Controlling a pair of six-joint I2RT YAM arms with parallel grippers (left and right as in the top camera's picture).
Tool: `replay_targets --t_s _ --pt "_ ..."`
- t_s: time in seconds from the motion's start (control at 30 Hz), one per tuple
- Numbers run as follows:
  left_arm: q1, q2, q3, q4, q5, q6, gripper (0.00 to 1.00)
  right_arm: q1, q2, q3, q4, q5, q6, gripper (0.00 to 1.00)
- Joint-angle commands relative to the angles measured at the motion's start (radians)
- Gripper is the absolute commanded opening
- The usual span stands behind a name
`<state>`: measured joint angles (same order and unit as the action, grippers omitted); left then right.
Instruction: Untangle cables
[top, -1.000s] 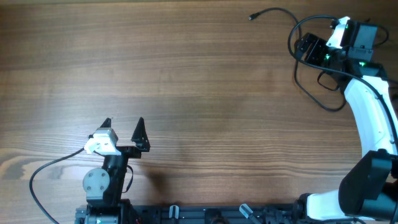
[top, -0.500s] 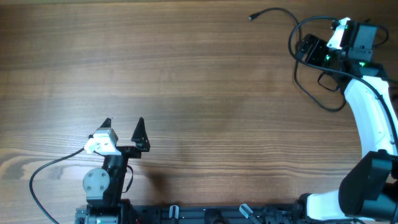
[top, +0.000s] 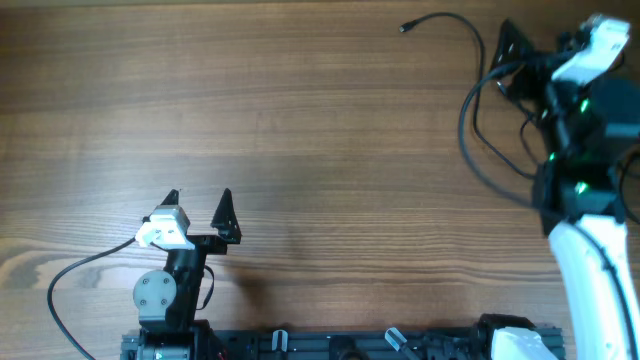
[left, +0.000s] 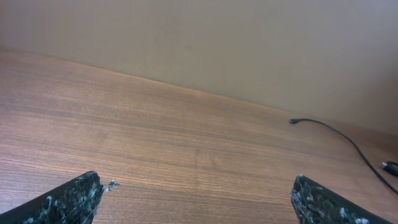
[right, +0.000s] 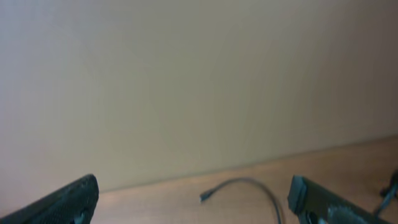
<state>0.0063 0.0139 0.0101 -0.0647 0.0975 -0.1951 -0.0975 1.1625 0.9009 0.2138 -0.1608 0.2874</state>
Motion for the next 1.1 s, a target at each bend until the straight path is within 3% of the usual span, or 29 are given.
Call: replay_targets --t_s 0.0,0.13,0.43,0.8,1.07 --pt "-0.005 -0.009 -0.004 -0.007 -0.01 0.02 1.0 0.018 -0.125 -0.219 0.149 -0.008 0.001 1.0" --pt "-0.005 -0.009 -0.004 -0.007 -0.01 0.02 1.0 0.028 -0.293 -0.517 0.393 0.018 0.001 1.0" --pt "-0.005 -0.009 -0.004 -0.007 -0.01 0.02 1.0 0.028 -0.676 -0.865 0.404 0.056 -0.051 1.0" --pt "-0.005 -0.009 -0.004 -0.006 -0.01 0.02 1.0 0.028 -1.084 -0.895 -0.216 0.1 -0.078 1.0" --pt "-0.005 -0.009 -0.004 -0.007 -0.01 0.02 1.0 0.062 -1.16 -0.895 -0.215 0.097 -0.315 1.0"
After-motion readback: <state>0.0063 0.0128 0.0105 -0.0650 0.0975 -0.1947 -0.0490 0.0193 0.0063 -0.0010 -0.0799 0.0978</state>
